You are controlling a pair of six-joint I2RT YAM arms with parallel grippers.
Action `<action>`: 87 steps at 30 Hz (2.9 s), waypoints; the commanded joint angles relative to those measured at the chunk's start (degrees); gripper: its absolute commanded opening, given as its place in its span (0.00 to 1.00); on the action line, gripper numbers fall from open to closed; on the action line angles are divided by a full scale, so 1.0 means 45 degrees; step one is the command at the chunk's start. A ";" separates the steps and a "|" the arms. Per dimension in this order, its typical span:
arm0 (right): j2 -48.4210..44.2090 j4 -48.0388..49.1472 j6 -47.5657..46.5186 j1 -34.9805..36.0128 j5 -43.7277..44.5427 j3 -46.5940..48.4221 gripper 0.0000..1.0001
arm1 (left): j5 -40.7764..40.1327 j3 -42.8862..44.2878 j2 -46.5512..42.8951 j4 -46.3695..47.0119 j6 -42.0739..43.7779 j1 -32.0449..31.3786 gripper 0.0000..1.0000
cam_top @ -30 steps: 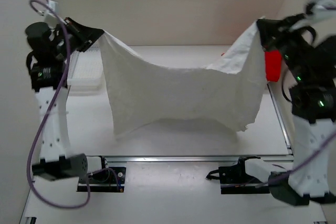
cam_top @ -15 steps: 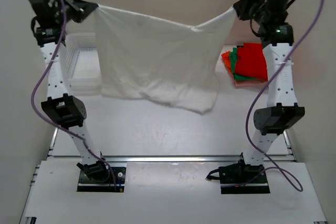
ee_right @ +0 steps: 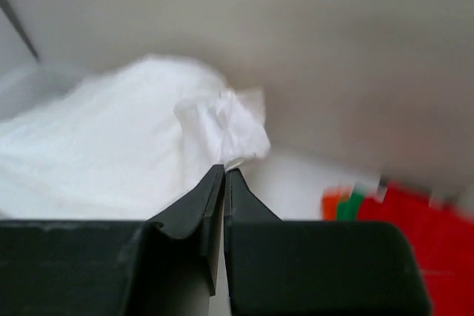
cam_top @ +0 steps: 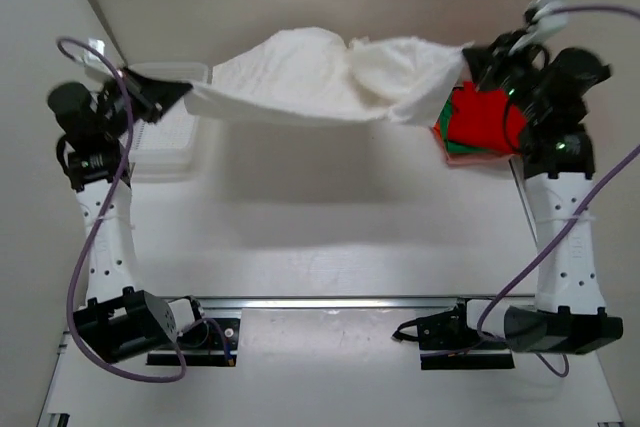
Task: Fold and stack the t-shirts
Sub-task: Flatten out the tshirt
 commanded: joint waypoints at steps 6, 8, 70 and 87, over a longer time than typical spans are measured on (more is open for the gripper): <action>-0.6030 -0.2263 0.1042 0.3117 0.5415 -0.8447 0.00 | -0.2971 -0.7712 -0.3948 -0.4422 0.4819 -0.1146 0.00; -0.7223 -0.3063 0.1768 0.2750 0.5790 -0.9526 0.00 | -0.3932 -0.8435 -0.5235 -0.5790 0.5428 -0.1615 0.00; 0.3106 -0.0512 0.2255 -0.2209 0.0737 0.6959 0.00 | 0.0126 0.8654 0.5699 -0.0639 -0.1092 0.1528 0.00; -0.3224 -0.1073 0.1596 -0.1784 0.3055 -0.4191 0.00 | -0.1330 -0.3141 -0.1916 -0.2759 0.3414 0.0284 0.00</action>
